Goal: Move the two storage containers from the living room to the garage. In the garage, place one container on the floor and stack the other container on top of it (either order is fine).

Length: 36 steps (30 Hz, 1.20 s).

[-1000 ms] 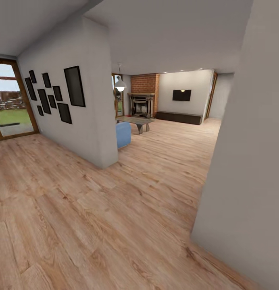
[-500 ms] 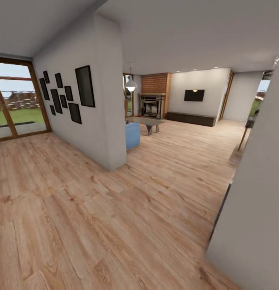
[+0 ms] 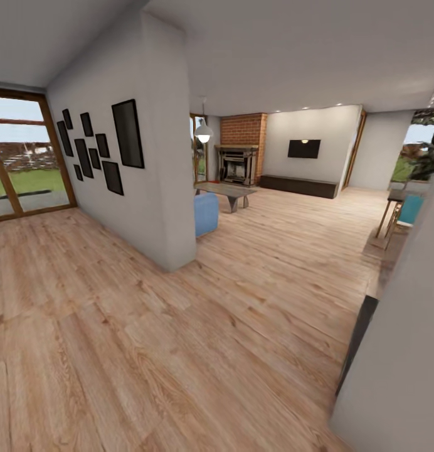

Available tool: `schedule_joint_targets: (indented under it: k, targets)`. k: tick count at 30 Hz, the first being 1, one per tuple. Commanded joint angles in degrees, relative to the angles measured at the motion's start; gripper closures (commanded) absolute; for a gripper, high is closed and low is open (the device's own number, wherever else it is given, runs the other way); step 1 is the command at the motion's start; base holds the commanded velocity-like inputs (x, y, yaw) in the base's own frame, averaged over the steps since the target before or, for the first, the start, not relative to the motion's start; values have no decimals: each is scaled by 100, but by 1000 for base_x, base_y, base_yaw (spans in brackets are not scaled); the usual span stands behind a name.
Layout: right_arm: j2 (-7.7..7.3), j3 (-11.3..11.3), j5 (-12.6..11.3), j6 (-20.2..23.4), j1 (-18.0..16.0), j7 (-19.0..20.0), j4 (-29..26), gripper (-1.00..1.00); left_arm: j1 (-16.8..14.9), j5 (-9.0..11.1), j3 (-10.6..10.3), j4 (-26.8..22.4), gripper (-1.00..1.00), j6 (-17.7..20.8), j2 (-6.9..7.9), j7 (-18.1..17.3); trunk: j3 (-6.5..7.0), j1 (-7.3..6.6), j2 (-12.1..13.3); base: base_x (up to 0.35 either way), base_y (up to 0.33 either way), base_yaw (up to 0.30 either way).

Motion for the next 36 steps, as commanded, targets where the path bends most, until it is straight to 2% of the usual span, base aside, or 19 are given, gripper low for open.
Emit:
schedule_joint_targets:
  k: [1, 20, 36]
  targets:
    - [-1, 42, -20, -33, -8, 15, 17, -100, -4, 47, -40, 4, -100, -19, -2, 17, -6, 3, -3, 323, 0, 0]
    - [-26, 33, -31, -38, -8, 19, 17, -100, -6, 47, -40, 4, -100, -16, -1, 17, -6, 3, -3, 323, 0, 0]
    - [46, 5, -37, -94, -8, -24, 17, -100, -5, 40, -34, 4, -100, -53, -1, 17, -6, 3, -3, 324, 0, 0]
